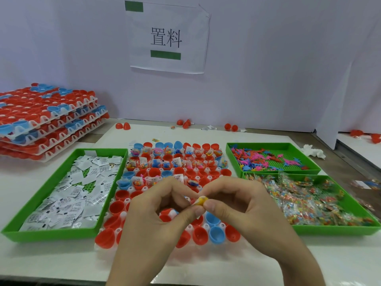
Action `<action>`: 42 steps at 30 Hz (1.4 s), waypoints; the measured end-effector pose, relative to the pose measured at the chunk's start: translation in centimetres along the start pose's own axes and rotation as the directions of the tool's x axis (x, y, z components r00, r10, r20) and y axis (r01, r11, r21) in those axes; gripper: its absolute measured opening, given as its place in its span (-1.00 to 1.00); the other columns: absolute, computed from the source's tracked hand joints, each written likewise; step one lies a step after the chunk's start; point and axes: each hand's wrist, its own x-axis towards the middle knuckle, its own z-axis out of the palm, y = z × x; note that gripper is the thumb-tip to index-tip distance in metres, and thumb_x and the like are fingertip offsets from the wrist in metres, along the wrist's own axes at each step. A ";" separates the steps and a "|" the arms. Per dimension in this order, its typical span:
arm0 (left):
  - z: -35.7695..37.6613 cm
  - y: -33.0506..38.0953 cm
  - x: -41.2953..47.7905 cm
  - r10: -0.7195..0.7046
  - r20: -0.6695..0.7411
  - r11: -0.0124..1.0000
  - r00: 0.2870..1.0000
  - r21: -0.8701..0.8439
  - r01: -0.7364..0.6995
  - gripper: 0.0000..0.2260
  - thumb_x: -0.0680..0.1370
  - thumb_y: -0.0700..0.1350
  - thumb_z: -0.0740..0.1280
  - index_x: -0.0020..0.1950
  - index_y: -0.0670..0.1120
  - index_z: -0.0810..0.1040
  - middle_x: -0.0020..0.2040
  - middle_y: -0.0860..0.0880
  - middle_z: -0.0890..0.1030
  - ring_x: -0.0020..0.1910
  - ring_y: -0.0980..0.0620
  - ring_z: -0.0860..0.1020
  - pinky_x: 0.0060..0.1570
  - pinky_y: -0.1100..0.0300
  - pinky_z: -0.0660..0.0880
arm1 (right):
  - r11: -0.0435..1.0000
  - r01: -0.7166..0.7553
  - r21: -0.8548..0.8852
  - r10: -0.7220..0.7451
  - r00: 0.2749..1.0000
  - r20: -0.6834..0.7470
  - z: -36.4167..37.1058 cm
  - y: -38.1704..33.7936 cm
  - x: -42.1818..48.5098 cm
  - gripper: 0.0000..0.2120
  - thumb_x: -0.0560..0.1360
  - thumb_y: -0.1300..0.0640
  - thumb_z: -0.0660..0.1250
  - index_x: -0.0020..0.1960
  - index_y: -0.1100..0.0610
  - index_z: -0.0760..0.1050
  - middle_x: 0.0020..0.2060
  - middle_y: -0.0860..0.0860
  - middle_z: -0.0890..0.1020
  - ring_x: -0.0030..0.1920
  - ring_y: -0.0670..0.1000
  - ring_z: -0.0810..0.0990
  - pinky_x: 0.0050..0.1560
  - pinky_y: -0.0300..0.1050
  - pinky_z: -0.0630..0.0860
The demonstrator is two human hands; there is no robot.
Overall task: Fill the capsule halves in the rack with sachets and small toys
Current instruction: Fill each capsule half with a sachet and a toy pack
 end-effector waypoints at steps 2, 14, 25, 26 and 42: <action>0.0 0.0 0.0 -0.007 0.003 1.000 1.000 -0.018 0.007 -0.83 0.31 -0.08 0.54 -0.19 0.14 0.63 -0.36 0.09 0.56 -0.34 0.07 0.60 -0.28 0.28 0.58 | 1.000 0.008 0.007 -0.008 1.000 -0.008 0.0 0.2 0.0 -0.89 0.51 0.26 0.43 -0.03 0.09 0.68 -0.14 0.00 0.72 -0.10 -0.03 0.71 -0.07 -0.29 0.57; -1.3 -0.2 -0.2 -0.049 -0.083 0.998 0.995 -0.030 0.047 -0.88 0.41 -0.07 0.55 -0.14 0.12 0.67 -0.35 -0.07 0.57 -0.34 -0.04 0.60 -0.24 0.19 0.59 | 0.852 -0.104 -0.514 -0.079 0.944 -0.321 -2.4 2.5 3.5 -0.71 0.48 0.22 0.47 -0.20 -0.19 0.60 -0.28 -0.26 0.68 -0.17 -0.27 0.63 -0.17 -0.46 0.50; -1.7 -0.2 -0.1 -0.120 -0.179 0.991 0.976 -0.077 0.108 -0.91 0.33 0.02 0.43 -0.18 0.10 0.67 -0.34 -0.10 0.59 -0.34 0.00 0.62 -0.30 0.28 0.57 | 0.542 -0.141 -0.828 0.012 0.987 -0.160 -2.1 6.0 7.7 -0.92 0.54 0.07 0.39 -0.05 -0.09 0.65 -0.23 -0.25 0.60 -0.16 -0.18 0.58 0.03 -0.17 0.54; -1.7 -0.2 -0.1 -0.123 -0.178 0.991 0.976 -0.077 0.110 -0.89 0.33 0.03 0.43 -0.17 0.10 0.67 -0.33 -0.11 0.60 -0.34 0.00 0.62 -0.29 0.28 0.57 | 0.532 -0.139 -0.836 0.028 0.989 -0.146 -1.9 6.2 7.7 -0.92 0.55 0.07 0.38 -0.05 -0.08 0.65 -0.22 -0.22 0.63 -0.15 -0.16 0.58 0.03 -0.15 0.54; -2.0 0.0 -0.1 -0.138 -0.205 0.989 0.969 -0.075 0.125 -0.93 0.33 0.01 0.41 -0.21 0.11 0.66 -0.34 -0.14 0.61 -0.38 0.05 0.62 -0.31 0.28 0.59 | 0.521 -0.205 -0.829 0.181 0.975 -0.128 -1.7 6.8 8.8 -0.88 0.55 0.20 0.35 -0.10 0.03 0.63 -0.25 -0.18 0.56 -0.22 -0.17 0.54 -0.17 -0.34 0.49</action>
